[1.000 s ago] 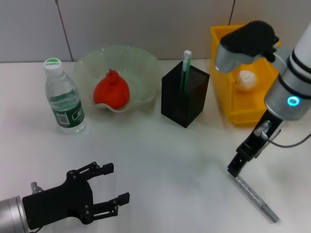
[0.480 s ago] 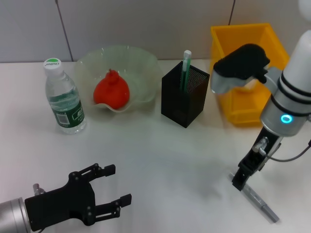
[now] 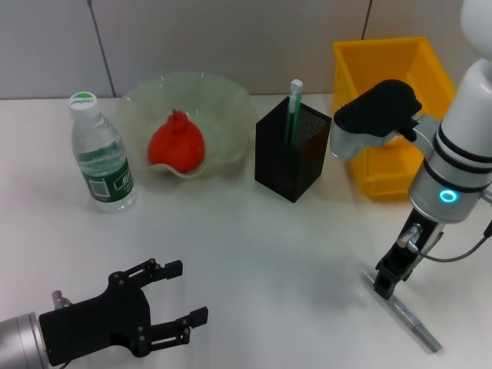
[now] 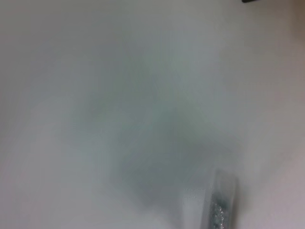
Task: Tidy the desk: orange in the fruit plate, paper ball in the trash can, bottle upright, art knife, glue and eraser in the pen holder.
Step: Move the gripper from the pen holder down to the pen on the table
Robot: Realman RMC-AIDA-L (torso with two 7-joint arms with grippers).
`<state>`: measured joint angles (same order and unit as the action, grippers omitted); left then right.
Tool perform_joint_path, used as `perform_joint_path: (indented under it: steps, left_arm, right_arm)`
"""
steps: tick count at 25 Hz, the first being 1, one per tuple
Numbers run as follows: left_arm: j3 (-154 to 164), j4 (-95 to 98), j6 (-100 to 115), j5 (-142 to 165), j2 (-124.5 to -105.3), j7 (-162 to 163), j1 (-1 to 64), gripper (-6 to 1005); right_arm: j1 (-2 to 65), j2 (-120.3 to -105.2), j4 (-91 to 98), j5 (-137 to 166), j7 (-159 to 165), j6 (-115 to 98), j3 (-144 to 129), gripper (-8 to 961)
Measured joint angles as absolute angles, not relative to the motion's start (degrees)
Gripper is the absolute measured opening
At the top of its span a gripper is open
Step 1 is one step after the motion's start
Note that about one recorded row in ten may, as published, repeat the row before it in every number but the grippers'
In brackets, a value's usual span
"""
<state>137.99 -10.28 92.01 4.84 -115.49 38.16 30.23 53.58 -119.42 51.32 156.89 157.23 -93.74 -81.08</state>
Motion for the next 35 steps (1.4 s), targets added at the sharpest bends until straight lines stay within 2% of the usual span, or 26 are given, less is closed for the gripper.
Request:
perform_joint_path:
  steps: [5, 8, 19, 30, 35]
  left_arm:
    - [137.99, -10.28, 92.01, 4.83, -115.45, 38.07, 30.23, 847]
    - [137.99, -10.28, 92.01, 4.83, -115.41, 37.99, 30.19, 847]
    - [137.99, -10.28, 92.01, 4.83, -115.40, 37.88, 30.23, 847]
    - [137.99, -10.28, 92.02, 4.83, -115.40, 37.88, 30.20, 847]
    - [137.99, -10.28, 92.02, 4.83, -115.44, 37.88, 30.28, 847]
  right_arm:
    - [53.64, -119.48, 50.57, 156.71, 156.96, -92.76, -81.58, 463]
    - [53.52, -119.55, 50.54, 156.56, 156.96, -92.12, -83.30, 424]
    - [53.22, -119.62, 50.08, 155.26, 156.81, -91.44, -85.27, 404]
    - [53.31, -119.62, 48.88, 155.12, 156.71, -90.73, -85.89, 276]
    - [53.25, -119.62, 48.46, 155.12, 156.66, -90.28, -86.34, 284]
